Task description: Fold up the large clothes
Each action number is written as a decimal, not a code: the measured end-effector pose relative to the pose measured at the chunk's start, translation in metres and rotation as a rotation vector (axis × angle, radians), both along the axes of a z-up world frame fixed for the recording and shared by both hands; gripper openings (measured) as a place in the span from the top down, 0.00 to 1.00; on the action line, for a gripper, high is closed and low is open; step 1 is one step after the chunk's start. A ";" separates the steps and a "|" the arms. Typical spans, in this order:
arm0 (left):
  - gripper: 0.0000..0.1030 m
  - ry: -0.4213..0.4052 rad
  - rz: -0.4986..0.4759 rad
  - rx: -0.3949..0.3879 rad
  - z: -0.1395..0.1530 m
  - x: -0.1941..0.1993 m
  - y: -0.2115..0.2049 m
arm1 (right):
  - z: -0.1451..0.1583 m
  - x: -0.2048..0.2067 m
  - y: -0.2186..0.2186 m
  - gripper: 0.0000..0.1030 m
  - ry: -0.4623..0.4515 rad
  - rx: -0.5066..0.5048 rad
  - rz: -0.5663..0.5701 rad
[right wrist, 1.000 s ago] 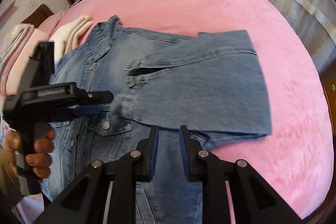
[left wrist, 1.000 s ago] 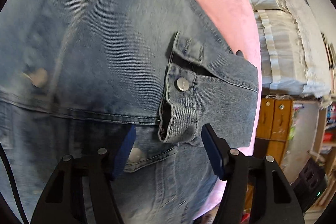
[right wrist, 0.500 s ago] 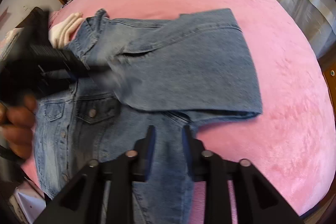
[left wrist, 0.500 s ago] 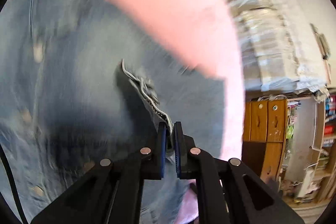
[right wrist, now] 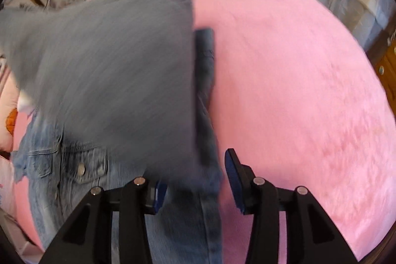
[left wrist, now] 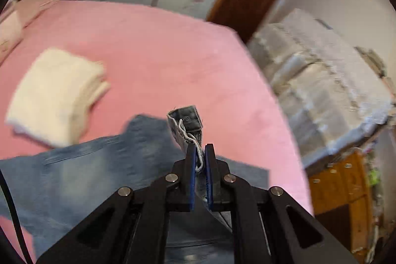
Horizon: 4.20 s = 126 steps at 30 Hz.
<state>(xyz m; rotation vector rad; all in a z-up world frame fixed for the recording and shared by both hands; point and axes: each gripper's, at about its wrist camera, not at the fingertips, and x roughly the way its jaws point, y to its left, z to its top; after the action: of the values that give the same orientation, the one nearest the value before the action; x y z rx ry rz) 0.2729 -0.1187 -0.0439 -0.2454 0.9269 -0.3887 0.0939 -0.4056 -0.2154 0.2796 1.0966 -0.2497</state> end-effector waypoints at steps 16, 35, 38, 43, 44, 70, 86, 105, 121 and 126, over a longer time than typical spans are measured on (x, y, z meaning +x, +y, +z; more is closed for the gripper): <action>0.70 0.371 0.207 0.109 -0.179 -0.013 0.128 | 0.038 -0.027 0.039 0.56 0.064 -0.068 0.267; 0.89 0.343 0.017 0.262 -0.207 0.061 0.048 | -0.011 0.137 -0.076 0.87 0.030 0.189 0.010; 0.89 0.246 0.032 0.292 -0.195 0.055 0.042 | 0.009 0.128 -0.070 0.97 -0.019 0.073 0.044; 0.88 0.251 0.037 0.417 -0.225 0.057 0.033 | -0.006 0.124 -0.061 0.95 0.012 -0.041 0.052; 0.87 0.252 0.040 0.433 -0.222 0.058 0.031 | -0.008 0.125 -0.061 0.94 0.019 -0.040 0.034; 0.44 0.277 0.075 0.462 -0.230 -0.055 -0.003 | -0.018 -0.002 -0.013 0.97 0.108 -0.138 0.083; 0.40 0.278 0.095 0.434 -0.115 -0.123 -0.035 | 0.056 -0.025 0.010 0.96 0.071 0.037 0.130; 0.38 0.217 0.254 0.239 -0.008 -0.169 0.127 | 0.160 -0.015 0.178 0.96 -0.075 0.011 0.485; 0.38 0.335 0.462 0.150 -0.146 -0.137 0.470 | 0.098 0.075 0.487 0.96 -0.029 0.049 0.520; 0.38 0.396 0.580 0.013 -0.193 -0.134 0.543 | 0.068 0.095 0.573 0.96 0.029 0.037 0.621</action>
<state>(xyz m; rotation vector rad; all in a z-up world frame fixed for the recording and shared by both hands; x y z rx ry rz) 0.1390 0.4246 -0.2368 -0.5755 1.1922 0.2115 0.1891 0.1677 -0.1478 -0.0403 1.1649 0.3206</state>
